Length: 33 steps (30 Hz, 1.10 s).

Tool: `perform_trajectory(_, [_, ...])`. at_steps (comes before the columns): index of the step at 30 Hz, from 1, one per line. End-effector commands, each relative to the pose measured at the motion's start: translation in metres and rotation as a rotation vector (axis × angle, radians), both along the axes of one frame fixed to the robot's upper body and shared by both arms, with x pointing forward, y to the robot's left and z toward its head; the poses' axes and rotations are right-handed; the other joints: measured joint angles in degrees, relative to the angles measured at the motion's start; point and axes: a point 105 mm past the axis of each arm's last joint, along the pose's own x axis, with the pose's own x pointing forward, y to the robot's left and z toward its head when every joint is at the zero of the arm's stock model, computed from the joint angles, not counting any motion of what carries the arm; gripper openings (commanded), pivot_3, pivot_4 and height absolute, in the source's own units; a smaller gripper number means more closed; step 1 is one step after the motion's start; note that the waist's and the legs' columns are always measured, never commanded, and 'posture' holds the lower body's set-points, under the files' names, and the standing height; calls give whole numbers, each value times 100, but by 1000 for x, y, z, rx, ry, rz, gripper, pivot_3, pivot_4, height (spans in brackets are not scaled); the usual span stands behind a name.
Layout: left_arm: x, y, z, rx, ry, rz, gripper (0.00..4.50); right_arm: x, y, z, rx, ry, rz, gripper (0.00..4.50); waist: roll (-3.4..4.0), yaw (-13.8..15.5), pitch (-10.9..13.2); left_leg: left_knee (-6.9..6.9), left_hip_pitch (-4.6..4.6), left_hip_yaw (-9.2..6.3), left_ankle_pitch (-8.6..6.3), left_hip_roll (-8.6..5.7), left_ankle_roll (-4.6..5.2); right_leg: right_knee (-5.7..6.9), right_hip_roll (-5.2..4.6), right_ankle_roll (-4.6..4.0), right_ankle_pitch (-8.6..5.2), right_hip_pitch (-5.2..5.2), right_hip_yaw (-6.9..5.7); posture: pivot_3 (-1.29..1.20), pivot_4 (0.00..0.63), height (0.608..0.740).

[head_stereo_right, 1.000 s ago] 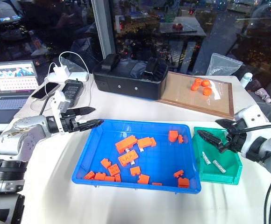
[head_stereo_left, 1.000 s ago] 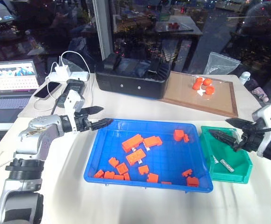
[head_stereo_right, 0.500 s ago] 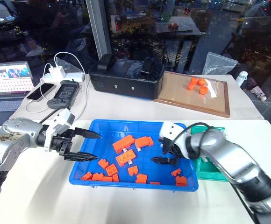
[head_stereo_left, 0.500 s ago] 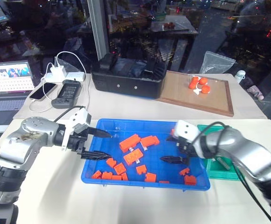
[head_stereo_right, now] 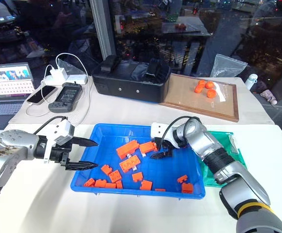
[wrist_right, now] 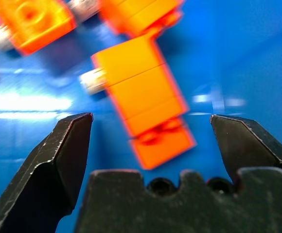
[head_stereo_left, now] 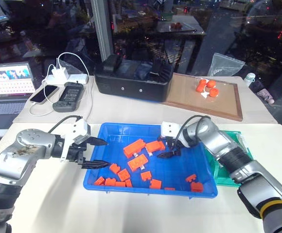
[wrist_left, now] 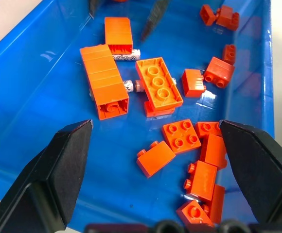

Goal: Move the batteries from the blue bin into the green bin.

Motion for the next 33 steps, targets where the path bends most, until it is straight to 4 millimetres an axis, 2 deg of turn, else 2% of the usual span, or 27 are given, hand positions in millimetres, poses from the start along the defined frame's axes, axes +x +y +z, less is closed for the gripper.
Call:
perform_trajectory(1, [1, -2, 11, 5, -46, -23, 4500, 6, 21, 28, 65, -111, 43, 4264, 0, 4, 0, 0, 0, -1, 0, 0, 0, 1, 1, 0, 0, 0, 0, 0, 150, 735])
perform_trajectory(2, [1, -1, 11, 6, -46, -22, 4500, 6, 26, 28, 66, -113, 56, 4402, 0, 6, 0, 0, 0, -2, 0, 0, 0, 1, 2, 0, 0, 1, -1, 0, 150, 735])
perform_trajectory(7, [-2, 2, 12, 14, -47, -7, 4500, 16, 57, 24, 138, -82, 57, 4402, 0, 0, 0, 1, -1, -1, 0, 0, 0, 2, 2, 0, 0, 0, -1, 0, 150, 735])
perform_trajectory(9, [-4, 4, 13, 18, -48, 1, 4500, 25, 57, 9, 80, -40, -13, 4402, 0, 3, 0, 2, -1, -2, 0, 0, 0, 5, 3, 0, 0, 0, -1, 0, 150, 735])
perform_trajectory(13, [-7, 8, 11, 36, -48, 18, 4500, 47, 69, 1, 103, -35, -147, 4402, 0, 14, 0, 4, -2, 0, 0, -1, 0, 6, 1, 0, 0, -1, -2, 0, 150, 735])
perform_trajectory(20, [-9, 11, 12, 41, -54, 29, 4500, 41, 87, -13, 132, 46, -169, 4402, 0, 16, 0, 2, -4, 0, 1, -1, -1, 7, 0, 0, 0, -1, -4, 0, 150, 735])
perform_trajectory(27, [-8, 10, 11, 38, -55, 27, 4500, 36, 88, -20, 118, 62, -181, 4402, 0, 6, -1, 2, -3, 0, 1, 0, -1, 11, 2, 0, 0, -2, -4, 0, 150, 735])
perform_trajectory(32, [-6, 9, 12, 32, -58, 21, 4500, 28, 85, -33, 68, 67, -166, 3092, 0, 6, -1, 1, -3, 0, 1, 0, -1, 11, 2, 0, 0, -2, -5, 0, 150, 735])
perform_trajectory(33, [-6, 8, 13, 28, -57, 17, 4500, 29, 83, -35, 53, 53, -165, 2601, 1, 5, -1, 1, -3, 0, 1, 0, -1, 11, 2, 0, 0, -3, -4, 0, 150, 735])
